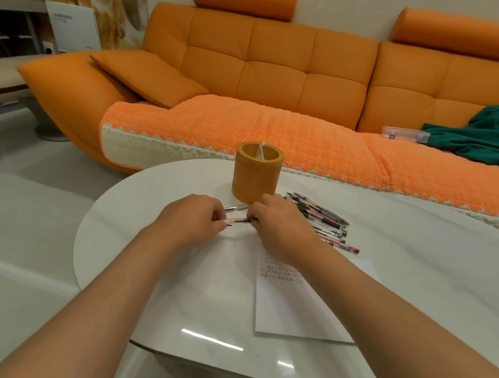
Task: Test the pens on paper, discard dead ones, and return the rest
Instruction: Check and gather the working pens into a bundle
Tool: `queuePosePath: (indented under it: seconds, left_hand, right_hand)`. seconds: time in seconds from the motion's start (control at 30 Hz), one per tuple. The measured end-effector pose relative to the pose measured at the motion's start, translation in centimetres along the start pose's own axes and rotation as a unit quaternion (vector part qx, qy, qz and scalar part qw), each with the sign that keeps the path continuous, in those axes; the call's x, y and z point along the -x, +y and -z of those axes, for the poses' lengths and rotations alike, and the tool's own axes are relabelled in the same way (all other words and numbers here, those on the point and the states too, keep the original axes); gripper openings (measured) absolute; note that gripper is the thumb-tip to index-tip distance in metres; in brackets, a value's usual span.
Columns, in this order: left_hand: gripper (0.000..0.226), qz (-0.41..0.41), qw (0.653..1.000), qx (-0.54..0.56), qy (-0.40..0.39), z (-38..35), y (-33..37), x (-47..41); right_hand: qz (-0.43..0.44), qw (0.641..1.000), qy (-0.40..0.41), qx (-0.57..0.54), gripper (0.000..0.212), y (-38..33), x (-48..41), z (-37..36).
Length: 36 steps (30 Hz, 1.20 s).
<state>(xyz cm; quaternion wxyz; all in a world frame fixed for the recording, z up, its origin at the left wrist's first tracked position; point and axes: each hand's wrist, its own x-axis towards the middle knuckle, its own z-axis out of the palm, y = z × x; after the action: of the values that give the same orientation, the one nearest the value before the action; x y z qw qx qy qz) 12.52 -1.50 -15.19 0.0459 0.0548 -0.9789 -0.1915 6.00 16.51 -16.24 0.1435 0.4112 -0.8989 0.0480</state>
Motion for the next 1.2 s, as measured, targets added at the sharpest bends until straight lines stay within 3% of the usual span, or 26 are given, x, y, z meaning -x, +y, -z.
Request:
queuePosePath:
  seconds: [0.2, 0.3, 0.37, 0.5, 0.6, 0.73, 0.87, 1.1, 1.2]
  left_hand:
    - [0.008, -0.057, 0.986, 0.156, -0.032, -1.6, 4.6, 0.6]
    - [0.013, -0.095, 0.977, 0.18, -0.064, -2.4, 6.3, 0.9]
    - [0.018, -0.112, 0.974, 0.177, -0.083, -2.9, 7.0, 1.1]
    - [0.015, -0.124, 0.978, 0.142, -0.094, -3.4, 8.1, 1.0]
    - [0.012, -0.131, 0.981, 0.097, -0.101, -3.8, 8.7, 1.0]
    - [0.009, -0.135, 0.981, 0.063, -0.121, -4.3, 9.2, 0.7]
    - [0.007, -0.133, 0.98, 0.052, -0.135, -4.7, 9.3, 0.3]
    - [0.011, -0.13, 0.98, 0.044, -0.146, -5.1, 9.0, -0.2]
    - [0.011, -0.13, 0.979, 0.045, -0.15, -5.1, 9.0, -0.5]
  right_hand:
    - [-0.025, 0.998, -0.013, -0.058, 0.031, 1.1, 4.0, 2.0]
    - [-0.041, 0.995, -0.053, -0.078, 0.025, 1.8, 6.1, 2.4]
    - [-0.037, 0.997, -0.047, -0.049, 0.014, 2.5, 7.4, 2.7]
    - [-0.054, 0.998, -0.045, 0.006, 0.049, 3.7, 9.6, 3.0]
    - [-0.062, 0.997, -0.032, 0.033, 0.059, 4.6, 10.6, 2.8]
    - [-0.077, 0.996, -0.027, 0.03, 0.063, 4.8, 11.1, 2.4]
    - [-0.09, 0.996, -0.018, 0.011, 0.052, 5.1, 11.0, 1.8]
    - [-0.048, 0.998, 0.012, 0.024, 0.062, 5.9, 10.5, 0.9]
    - [-0.04, 0.999, 0.033, 0.01, 0.053, 6.1, 10.6, 0.9]
